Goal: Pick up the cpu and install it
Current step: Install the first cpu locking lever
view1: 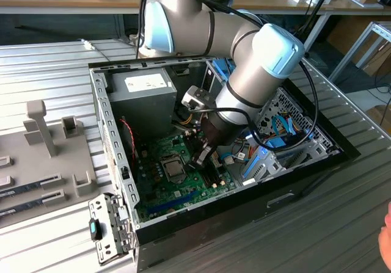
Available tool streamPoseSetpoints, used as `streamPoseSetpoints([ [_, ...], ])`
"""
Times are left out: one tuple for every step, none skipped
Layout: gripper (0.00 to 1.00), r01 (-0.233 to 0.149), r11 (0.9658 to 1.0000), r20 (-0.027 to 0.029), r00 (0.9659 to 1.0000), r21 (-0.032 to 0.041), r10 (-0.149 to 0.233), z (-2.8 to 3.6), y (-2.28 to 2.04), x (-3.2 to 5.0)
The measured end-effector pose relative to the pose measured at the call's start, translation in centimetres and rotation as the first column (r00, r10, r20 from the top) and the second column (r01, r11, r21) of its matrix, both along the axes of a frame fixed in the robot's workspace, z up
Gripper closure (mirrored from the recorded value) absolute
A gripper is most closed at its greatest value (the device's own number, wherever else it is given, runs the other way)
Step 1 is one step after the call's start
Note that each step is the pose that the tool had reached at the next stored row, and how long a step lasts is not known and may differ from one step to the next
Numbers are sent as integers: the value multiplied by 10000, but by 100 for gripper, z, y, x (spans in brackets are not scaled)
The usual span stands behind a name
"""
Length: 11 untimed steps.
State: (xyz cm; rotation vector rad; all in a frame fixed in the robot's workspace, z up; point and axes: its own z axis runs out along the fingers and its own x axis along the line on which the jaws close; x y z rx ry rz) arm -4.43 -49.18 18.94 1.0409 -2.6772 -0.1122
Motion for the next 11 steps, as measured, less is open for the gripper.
streamPoseSetpoints([
  [89,-1,10000,0,10000,2,1,0,0,0],
  [89,-1,10000,1,10000,9,1,6,0,0],
  [89,0,10000,5,10000,27,0,28,2,0],
  [89,-1,10000,5,10000,28,1,51,2,2],
  [89,-2,10000,0,10000,25,2,71,0,4],
  [89,-2,10000,1,10000,59,2,100,1,14],
  [89,-1,9999,0,10000,105,1,119,4,41],
  [89,-1,9998,-1,10000,216,1,134,11,72],
  [89,-2,9996,0,10000,282,2,142,14,83],
  [89,-1,9994,-1,10000,339,1,150,16,90],
  [89,-1,9992,0,10000,404,1,161,19,96],
])
